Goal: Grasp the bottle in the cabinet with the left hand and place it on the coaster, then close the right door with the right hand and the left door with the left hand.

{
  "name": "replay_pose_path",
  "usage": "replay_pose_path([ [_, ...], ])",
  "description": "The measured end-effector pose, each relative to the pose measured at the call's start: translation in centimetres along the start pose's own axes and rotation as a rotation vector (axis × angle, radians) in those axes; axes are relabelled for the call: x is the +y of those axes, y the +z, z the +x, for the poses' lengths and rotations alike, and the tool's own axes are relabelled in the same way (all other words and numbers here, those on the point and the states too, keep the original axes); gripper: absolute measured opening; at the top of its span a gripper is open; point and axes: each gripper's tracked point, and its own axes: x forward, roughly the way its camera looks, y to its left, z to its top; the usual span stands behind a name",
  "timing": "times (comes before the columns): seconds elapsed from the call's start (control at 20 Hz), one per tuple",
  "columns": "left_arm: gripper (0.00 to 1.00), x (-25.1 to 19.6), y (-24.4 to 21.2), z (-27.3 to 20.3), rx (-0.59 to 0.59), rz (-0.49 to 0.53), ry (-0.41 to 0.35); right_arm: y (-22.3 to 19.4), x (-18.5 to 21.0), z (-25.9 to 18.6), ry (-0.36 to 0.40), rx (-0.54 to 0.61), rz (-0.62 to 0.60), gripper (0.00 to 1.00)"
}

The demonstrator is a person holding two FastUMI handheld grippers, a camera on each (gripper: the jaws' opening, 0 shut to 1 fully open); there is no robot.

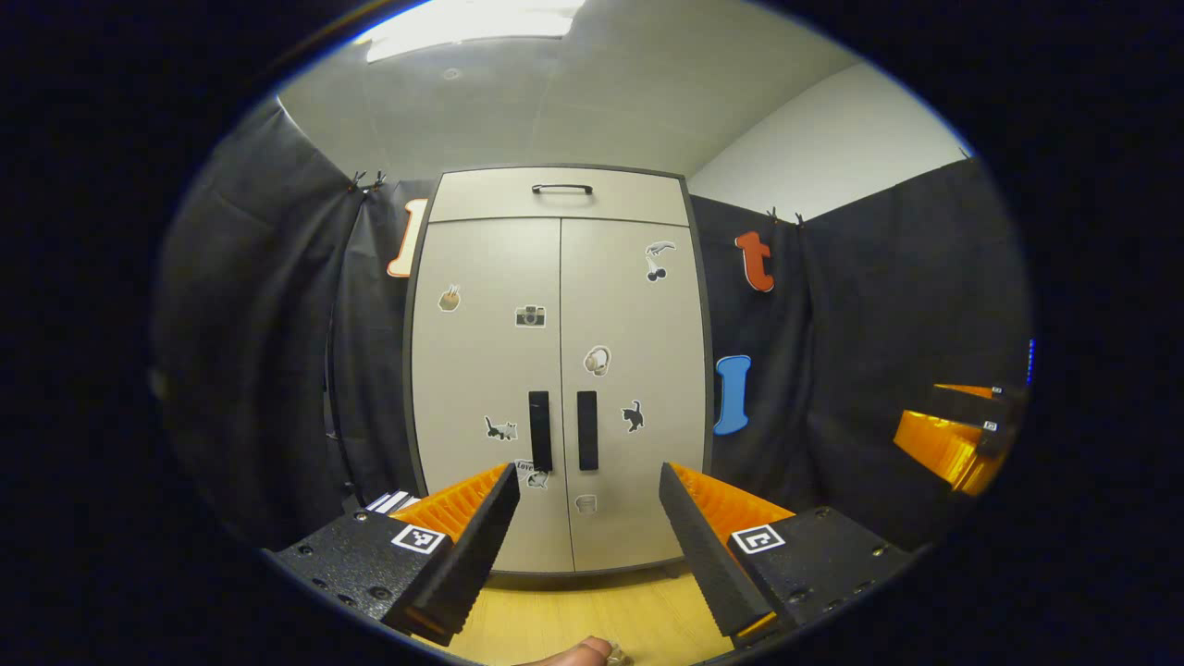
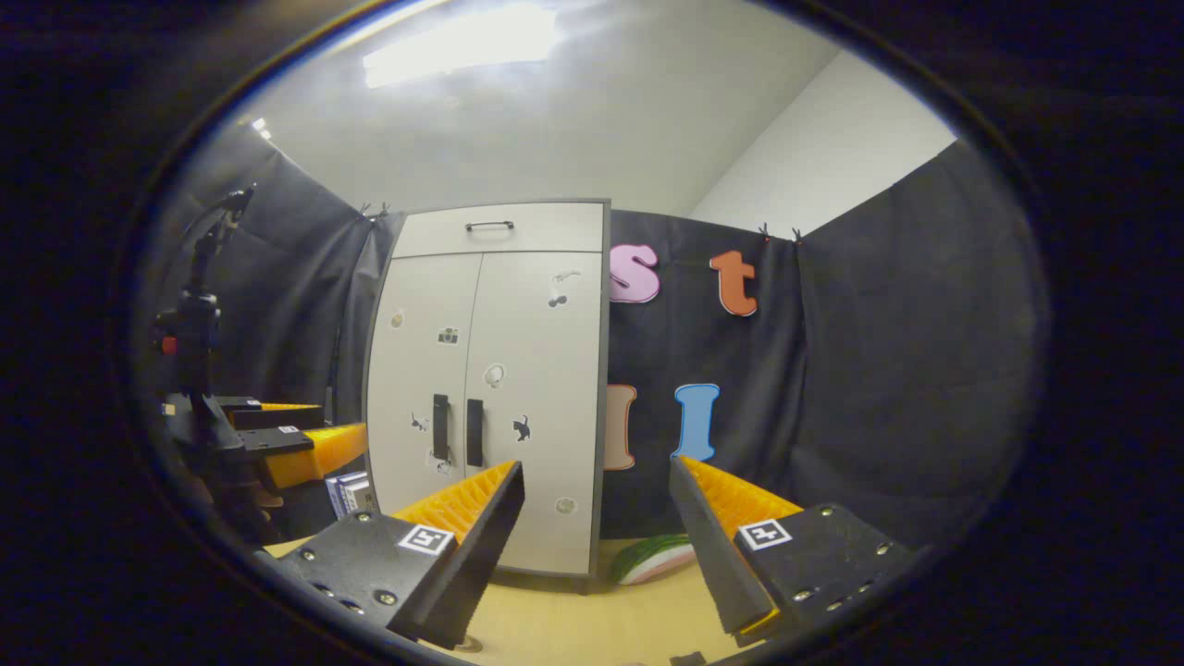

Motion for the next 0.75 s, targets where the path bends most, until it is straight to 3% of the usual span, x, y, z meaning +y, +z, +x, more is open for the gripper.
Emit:
replay_pose_path([
  [0.75,0.99,-8.3,-0.9,3.4,-0.024,0.014,-0.108,-1.2,0.5,-0.3,0.054,0.027,0.016,0.96],
])
